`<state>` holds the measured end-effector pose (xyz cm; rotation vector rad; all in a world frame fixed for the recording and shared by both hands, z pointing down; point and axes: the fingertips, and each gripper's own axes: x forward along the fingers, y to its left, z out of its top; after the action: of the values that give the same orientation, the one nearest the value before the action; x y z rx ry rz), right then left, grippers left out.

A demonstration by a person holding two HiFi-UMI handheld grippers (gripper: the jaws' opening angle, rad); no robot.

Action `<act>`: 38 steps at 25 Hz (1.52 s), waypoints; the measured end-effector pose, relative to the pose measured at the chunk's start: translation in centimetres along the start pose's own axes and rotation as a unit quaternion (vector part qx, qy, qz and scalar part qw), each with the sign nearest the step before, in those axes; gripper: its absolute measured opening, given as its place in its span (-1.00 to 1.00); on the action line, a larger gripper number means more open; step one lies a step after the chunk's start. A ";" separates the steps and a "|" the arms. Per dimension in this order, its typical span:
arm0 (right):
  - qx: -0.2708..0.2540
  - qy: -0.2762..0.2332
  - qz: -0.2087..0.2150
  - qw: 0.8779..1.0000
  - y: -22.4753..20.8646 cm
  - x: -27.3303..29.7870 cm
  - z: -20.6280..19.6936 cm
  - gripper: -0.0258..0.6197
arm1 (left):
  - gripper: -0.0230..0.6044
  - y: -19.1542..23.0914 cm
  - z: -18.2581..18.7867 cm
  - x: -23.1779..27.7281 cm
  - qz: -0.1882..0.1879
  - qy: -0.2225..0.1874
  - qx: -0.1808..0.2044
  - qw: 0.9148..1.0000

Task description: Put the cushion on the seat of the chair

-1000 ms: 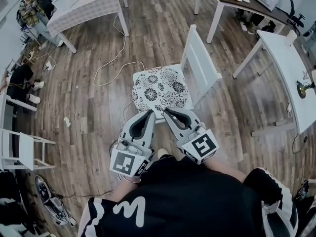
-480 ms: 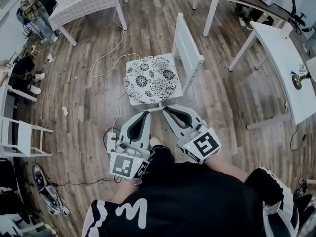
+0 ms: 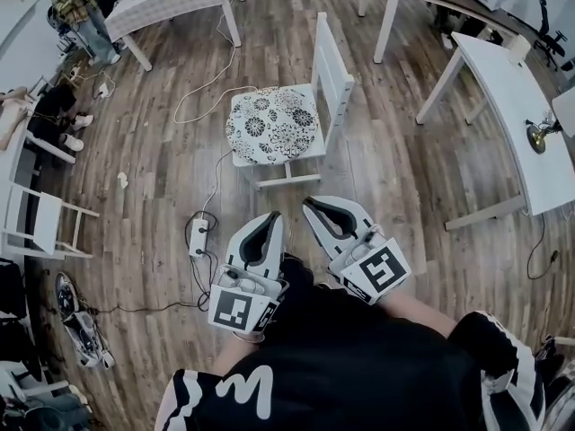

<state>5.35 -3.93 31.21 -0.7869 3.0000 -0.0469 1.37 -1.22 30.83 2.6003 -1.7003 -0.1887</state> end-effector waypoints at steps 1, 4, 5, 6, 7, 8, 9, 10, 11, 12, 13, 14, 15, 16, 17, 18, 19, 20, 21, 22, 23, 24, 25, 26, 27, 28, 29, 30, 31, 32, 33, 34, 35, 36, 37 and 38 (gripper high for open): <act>0.001 0.001 0.003 1.000 0.5 -0.6 0.0 -0.83 | -0.91 -0.5 -0.1 -0.5 0.003 0.001 -0.001 1.000; 0.008 0.003 0.008 1.000 1.6 -2.3 0.0 -0.83 | -0.91 -2.1 0.0 -2.0 0.011 0.003 -0.003 1.000; 0.011 0.003 0.010 1.000 1.9 -2.7 0.0 -0.83 | -0.91 -2.5 0.1 -2.4 0.013 0.003 -0.003 1.000; 0.013 0.003 0.011 1.000 2.2 -3.0 0.1 -0.83 | -0.91 -2.9 0.2 -2.9 0.014 0.003 -0.002 1.000; 0.014 0.004 0.014 1.000 2.6 -3.2 0.1 -0.83 | -0.91 -3.1 0.3 -3.3 0.016 0.003 -0.001 1.000; 0.014 0.004 0.016 1.000 3.0 -3.3 0.1 -0.83 | -0.91 -3.1 0.4 -3.7 0.017 0.003 0.000 1.000; 0.013 0.004 0.018 1.000 3.4 -3.3 0.0 -0.83 | -0.91 -3.0 0.4 -4.2 0.019 0.002 0.001 1.000; 0.012 0.004 0.020 1.000 3.9 -3.3 -0.1 -0.83 | -0.91 -2.9 0.5 -4.6 0.021 0.001 0.002 1.000; 0.010 0.004 0.020 1.000 4.3 -3.2 -0.2 -0.83 | -0.91 -2.7 0.5 -4.9 0.022 -0.001 0.003 1.000; 0.008 0.004 0.020 1.000 4.6 -3.2 -0.2 -0.83 | -0.91 -2.6 0.6 -5.3 0.022 -0.003 0.004 1.000; 0.006 0.003 0.019 1.000 5.0 -3.2 -0.1 -0.83 | -0.91 -2.5 0.7 -5.6 0.021 -0.005 0.005 1.000; 0.003 0.003 0.017 1.000 5.4 -3.3 0.0 -0.83 | -0.91 -2.6 0.8 -6.0 0.019 -0.006 0.005 1.000; 0.000 0.004 0.013 1.000 5.7 -3.5 0.0 -0.83 | -0.91 -2.7 0.8 -6.4 0.016 -0.007 0.005 1.000; -0.001 0.004 0.009 1.000 6.0 -3.7 0.1 -0.83 | -0.91 -2.9 0.9 -6.9 0.014 -0.007 0.005 1.000; 0.000 0.005 0.003 1.000 6.4 -4.0 0.2 -0.83 | -0.91 -3.0 0.9 -7.5 0.012 -0.006 0.005 1.000; 0.004 0.004 -0.004 1.000 6.9 -4.2 0.2 -0.83 | -0.91 -3.2 1.0 -8.2 0.009 -0.004 0.004 1.000; 0.010 0.004 -0.010 1.000 7.5 -4.4 0.2 -0.83 | -0.91 -3.3 1.1 -8.9 0.007 -0.001 0.002 1.000; 0.016 0.003 -0.015 1.000 8.2 -4.6 0.2 -0.83 | -0.91 -3.4 1.3 -9.8 0.004 0.001 0.001 1.000; 0.021 0.002 -0.018 1.000 9.0 -4.7 0.1 -0.83 | -0.91 -3.3 1.5 -10.8 0.002 0.003 0.001 1.000; 0.023 0.003 -0.020 1.000 10.0 -4.7 -0.1 -0.83 | -0.91 -3.2 1.5 -11.8 0.002 0.004 0.001 1.000; 0.024 0.005 -0.021 0.999 11.0 -4.7 -0.3 -0.83 | -0.91 -3.0 1.5 -12.8 0.002 0.006 0.001 1.000; 0.025 0.007 -0.022 0.999 12.0 -4.8 -0.5 -0.83 | -0.91 -2.8 1.4 -13.8 0.003 0.008 0.000 1.000; 0.028 0.008 -0.024 0.999 13.0 -4.9 -0.7 -0.83 | -0.91 -2.6 1.3 -14.9 0.002 0.010 -0.003 1.000; 0.029 0.008 -0.027 0.999 14.0 -5.0 -0.8 -0.83 | -0.91 -2.5 1.3 -15.9 0.001 0.011 -0.005 1.000; 0.030 0.008 -0.030 0.999 15.0 -5.2 -0.8 -0.83 | -0.91 -2.5 1.3 -16.9 -0.001 0.011 -0.007 1.000; 0.030 0.007 -0.033 0.999 16.0 -5.5 -0.8 -0.83 | -0.91 -2.7 1.4 -17.8 -0.005 0.011 -0.007 1.000; 0.029 0.006 -0.038 0.999 17.0 -5.9 -0.8 -0.83 | -0.91 -2.9 1.5 -18.7 -0.008 0.010 -0.007 1.000; 0.028 0.005 -0.042 0.999 18.0 -6.3 -0.9 -0.83 | -0.91 -3.1 1.6 -19.6 -0.013 0.010 -0.007 1.000; 0.027 0.004 -0.047 0.999 18.9 -6.8 -1.0 -0.83 | -0.91 -3.4 1.6 -20.5 -0.018 0.010 -0.007 1.000; 0.026 0.003 -0.051 0.998 19.9 -7.2 -1.1 -0.83 | -0.91 -3.7 1.6 -21.3 -0.023 0.009 -0.008 1.000; 0.026 0.003 -0.054 0.998 21.0 -7.8 -1.3 -0.83 | -0.91 -4.1 1.5 -22.2 -0.028 0.009 -0.009 1.000; 0.025 0.004 -0.058 0.998 21.9 -8.3 -1.5 -0.83 | -0.91 -4.5 1.4 -23.1 -0.033 0.009 -0.011 0.999; 0.025 0.005 -0.062 0.998 22.9 -8.9 -1.8 -0.83 | -0.91 -4.9 1.2 -23.9 -0.038 0.009 -0.012 0.999; 0.025 0.006 -0.064 0.998 23.6 -9.5 -2.0 -0.83 | -0.91 -5.3 1.1 -24.6 -0.042 0.008 -0.014 0.999; 0.025 0.007 -0.067 0.997 24.2 -10.0 -2.1 -0.83 | -0.91 -5.8 1.1 -25.1 -0.046 0.008 -0.015 0.999; 0.024 0.008 -0.069 0.997 24.7 -10.5 -2.2 -0.83 | -0.91 -6.2 1.1 -25.4 -0.050 0.008 -0.014 0.999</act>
<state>2.30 22.75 32.79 -0.9908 2.9416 -0.1296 -3.21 24.56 31.39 2.6603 -1.5534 -0.1934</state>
